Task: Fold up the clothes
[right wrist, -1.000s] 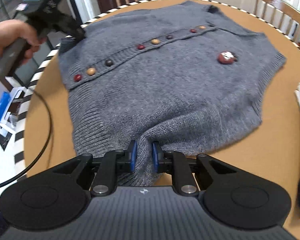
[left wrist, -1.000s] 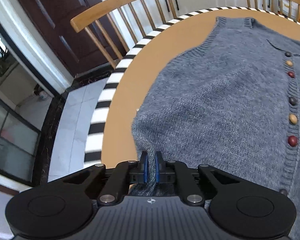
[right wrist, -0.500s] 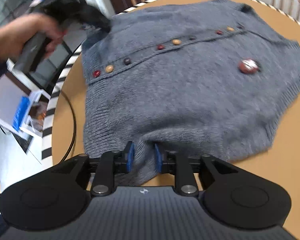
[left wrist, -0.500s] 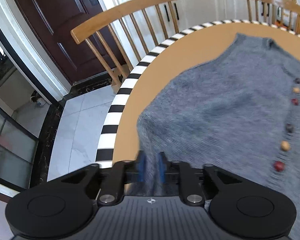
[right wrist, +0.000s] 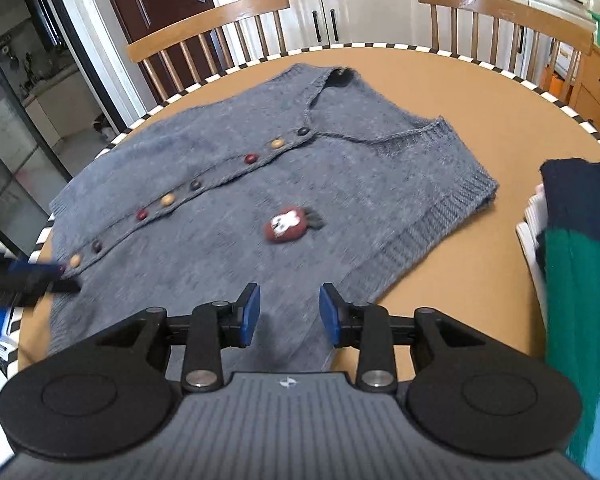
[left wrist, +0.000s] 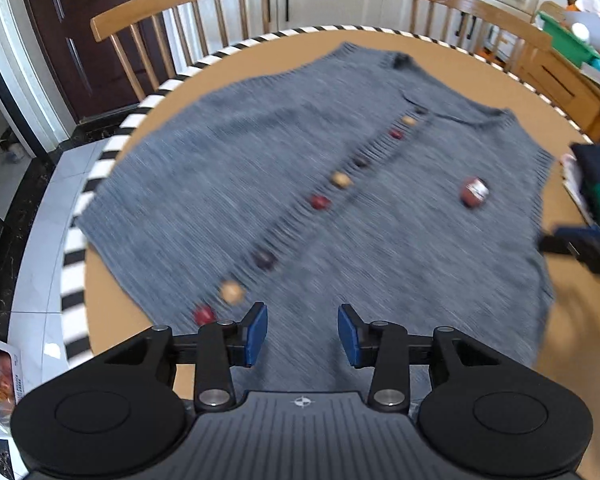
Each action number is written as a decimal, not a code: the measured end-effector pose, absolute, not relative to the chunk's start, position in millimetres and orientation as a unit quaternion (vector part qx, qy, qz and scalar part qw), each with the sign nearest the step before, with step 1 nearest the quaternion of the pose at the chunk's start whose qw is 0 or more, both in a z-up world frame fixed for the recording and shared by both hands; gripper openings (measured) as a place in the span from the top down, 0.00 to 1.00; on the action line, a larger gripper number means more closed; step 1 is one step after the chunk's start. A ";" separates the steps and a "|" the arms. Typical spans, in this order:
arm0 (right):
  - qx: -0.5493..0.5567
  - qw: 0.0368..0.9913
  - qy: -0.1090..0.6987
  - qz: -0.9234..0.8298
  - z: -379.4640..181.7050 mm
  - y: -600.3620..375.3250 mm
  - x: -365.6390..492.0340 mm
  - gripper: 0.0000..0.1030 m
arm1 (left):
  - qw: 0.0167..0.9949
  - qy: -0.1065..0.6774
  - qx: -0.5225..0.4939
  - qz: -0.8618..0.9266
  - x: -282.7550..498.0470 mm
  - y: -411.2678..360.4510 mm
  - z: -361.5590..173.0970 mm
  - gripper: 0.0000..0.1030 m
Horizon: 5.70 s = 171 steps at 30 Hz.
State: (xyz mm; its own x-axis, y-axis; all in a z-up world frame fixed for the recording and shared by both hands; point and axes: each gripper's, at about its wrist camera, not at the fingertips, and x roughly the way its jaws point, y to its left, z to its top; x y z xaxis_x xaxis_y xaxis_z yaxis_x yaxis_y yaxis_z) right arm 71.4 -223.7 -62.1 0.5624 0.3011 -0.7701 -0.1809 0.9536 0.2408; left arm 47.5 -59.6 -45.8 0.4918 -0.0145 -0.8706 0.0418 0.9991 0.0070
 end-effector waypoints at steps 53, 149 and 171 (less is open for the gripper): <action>-0.037 0.864 0.476 0.161 -89.3 -177.1 67.0 0.90 | 0.856 0.512 0.050 -0.040 -1.6 -80.1 -79.0 0.82; -0.044 0.894 0.438 -0.086 -103.2 -279.7 289.4 0.88 | 0.895 0.445 0.010 -0.015 378.0 21.7 -109.0 0.94; -0.009 0.906 0.412 -0.093 -93.3 -289.0 283.3 0.88 | 0.896 0.438 -0.065 -0.001 329.8 83.1 -102.5 0.89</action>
State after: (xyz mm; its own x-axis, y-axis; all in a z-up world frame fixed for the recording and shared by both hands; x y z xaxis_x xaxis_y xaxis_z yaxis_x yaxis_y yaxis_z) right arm 283.3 -289.0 -93.3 0.6430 -0.1771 -0.7451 0.1615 0.9824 -0.0941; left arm 329.8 83.1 -102.5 0.6155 -0.0586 -0.7859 -0.0561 0.9914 -0.1179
